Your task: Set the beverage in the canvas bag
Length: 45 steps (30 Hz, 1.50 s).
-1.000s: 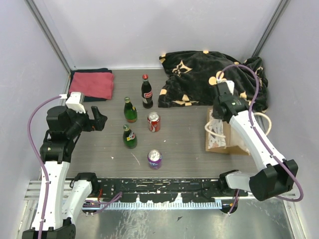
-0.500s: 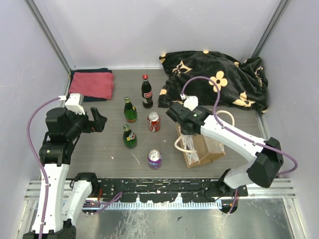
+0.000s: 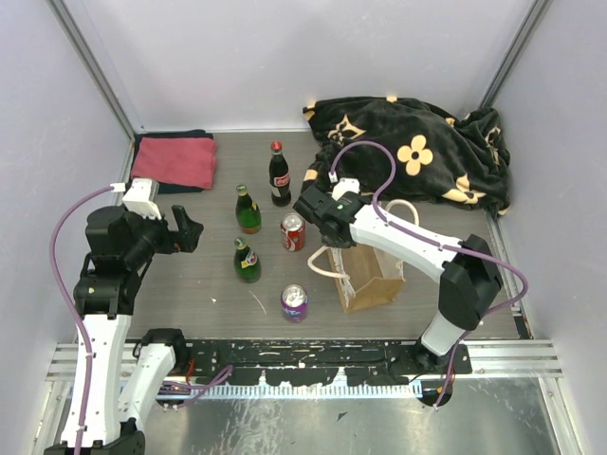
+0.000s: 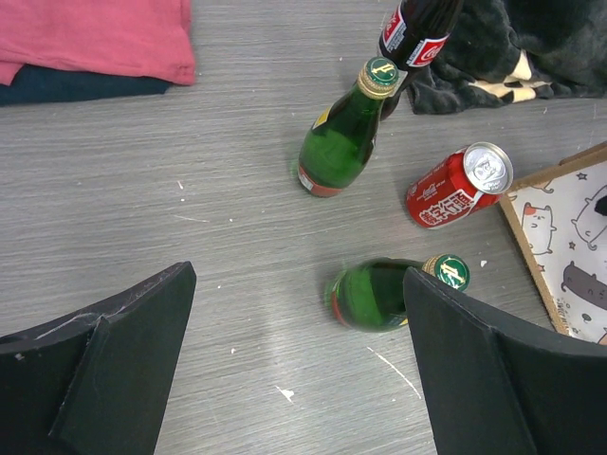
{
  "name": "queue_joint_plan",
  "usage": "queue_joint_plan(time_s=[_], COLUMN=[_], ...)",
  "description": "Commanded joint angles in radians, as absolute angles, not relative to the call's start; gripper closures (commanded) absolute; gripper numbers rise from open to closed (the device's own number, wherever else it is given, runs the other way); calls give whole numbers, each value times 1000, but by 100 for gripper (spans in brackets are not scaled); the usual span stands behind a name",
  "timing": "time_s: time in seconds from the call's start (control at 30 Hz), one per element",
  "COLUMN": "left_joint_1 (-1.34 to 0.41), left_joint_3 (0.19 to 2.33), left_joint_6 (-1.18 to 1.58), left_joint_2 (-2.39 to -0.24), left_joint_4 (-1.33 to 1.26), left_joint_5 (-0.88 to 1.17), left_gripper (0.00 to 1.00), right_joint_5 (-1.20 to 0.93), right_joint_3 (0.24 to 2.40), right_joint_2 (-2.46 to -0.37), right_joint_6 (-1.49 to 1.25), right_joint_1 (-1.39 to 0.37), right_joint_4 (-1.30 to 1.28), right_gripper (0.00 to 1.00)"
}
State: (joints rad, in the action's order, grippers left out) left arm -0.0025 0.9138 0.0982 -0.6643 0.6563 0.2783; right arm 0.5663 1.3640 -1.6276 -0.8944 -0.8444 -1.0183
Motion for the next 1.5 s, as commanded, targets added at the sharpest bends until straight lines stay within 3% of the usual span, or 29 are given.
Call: queue_joint_plan(time_s=[0.0, 0.17, 0.2, 0.33, 0.43, 0.5, 0.87, 1.47], left_joint_1=[2, 2, 2, 2, 2, 2, 2, 3], left_joint_3=[913, 909, 909, 907, 897, 892, 892, 872], left_joint_6=[89, 86, 84, 75, 75, 79, 111, 153], left_joint_2=[-653, -647, -645, -637, -632, -636, -670, -674], left_joint_4=[668, 670, 671, 680, 678, 676, 666, 669], left_joint_5=[292, 290, 291, 291, 298, 308, 320, 331], left_gripper=[2, 2, 2, 2, 2, 2, 2, 2], right_joint_5=[598, 594, 596, 600, 621, 642, 730, 524], right_joint_3=[1398, 1391, 1404, 1467, 1504, 1528, 1613, 1127], right_joint_2=[-1653, -1681, -1691, -1707, -1664, -1624, -1438, -1216], right_joint_6=[-1014, -1089, -1087, -1032, -982, -954, -739, -367], right_joint_1=[-841, -838, -838, -841, -852, -856, -808, -512], right_joint_4=[-962, -927, -932, -969, -983, -997, -1160, -939], right_gripper=[99, 99, 95, 50, 27, 20, 20, 21])
